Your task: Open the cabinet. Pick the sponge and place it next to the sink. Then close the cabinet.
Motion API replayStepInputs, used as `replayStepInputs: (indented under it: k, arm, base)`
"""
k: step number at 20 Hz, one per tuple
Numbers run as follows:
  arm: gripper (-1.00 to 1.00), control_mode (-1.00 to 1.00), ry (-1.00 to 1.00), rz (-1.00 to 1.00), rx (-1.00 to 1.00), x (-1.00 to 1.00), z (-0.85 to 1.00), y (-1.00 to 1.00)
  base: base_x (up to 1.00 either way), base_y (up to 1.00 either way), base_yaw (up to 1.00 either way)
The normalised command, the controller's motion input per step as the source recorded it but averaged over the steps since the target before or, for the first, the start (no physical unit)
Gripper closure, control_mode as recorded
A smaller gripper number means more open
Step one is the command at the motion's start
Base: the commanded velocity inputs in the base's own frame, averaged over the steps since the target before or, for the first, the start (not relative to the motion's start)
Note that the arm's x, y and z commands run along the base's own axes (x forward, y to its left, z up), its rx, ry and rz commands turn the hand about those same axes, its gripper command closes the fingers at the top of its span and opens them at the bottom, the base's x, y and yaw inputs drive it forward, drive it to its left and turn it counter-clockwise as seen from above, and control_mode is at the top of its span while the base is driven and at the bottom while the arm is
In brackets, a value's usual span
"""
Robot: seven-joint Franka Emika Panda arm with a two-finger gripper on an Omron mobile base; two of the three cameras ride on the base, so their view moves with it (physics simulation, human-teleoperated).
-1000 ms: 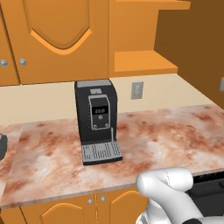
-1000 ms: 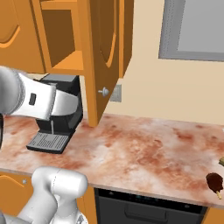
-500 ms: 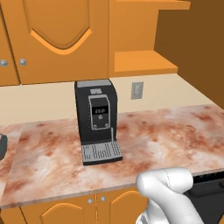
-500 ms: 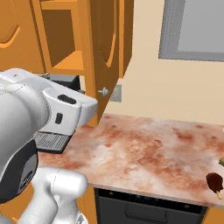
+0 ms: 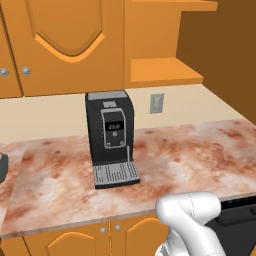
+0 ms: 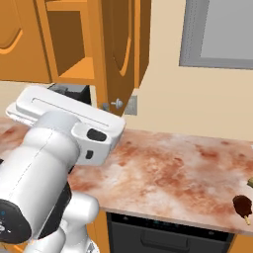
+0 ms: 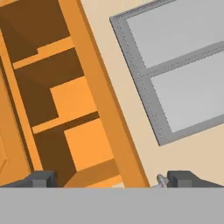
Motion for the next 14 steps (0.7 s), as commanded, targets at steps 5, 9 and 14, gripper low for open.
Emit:
replayStepInputs:
  k: [5, 9, 14]
  arm:
    - [-1.00, -1.00, -0.11, 0.08, 0.02, -0.21, 0.07, -0.46]
    - [-1.00, -1.00, -0.03, 0.20, 0.00, -0.10, 0.00, -0.23]
    - [-1.00, -1.00, 0.00, 0.26, 0.00, 0.00, 0.00, -0.09]
  base:
    - [0.00, 0.00, 0.00]
    - [0.00, 0.00, 0.00]
    - [0.00, 0.00, 0.00]
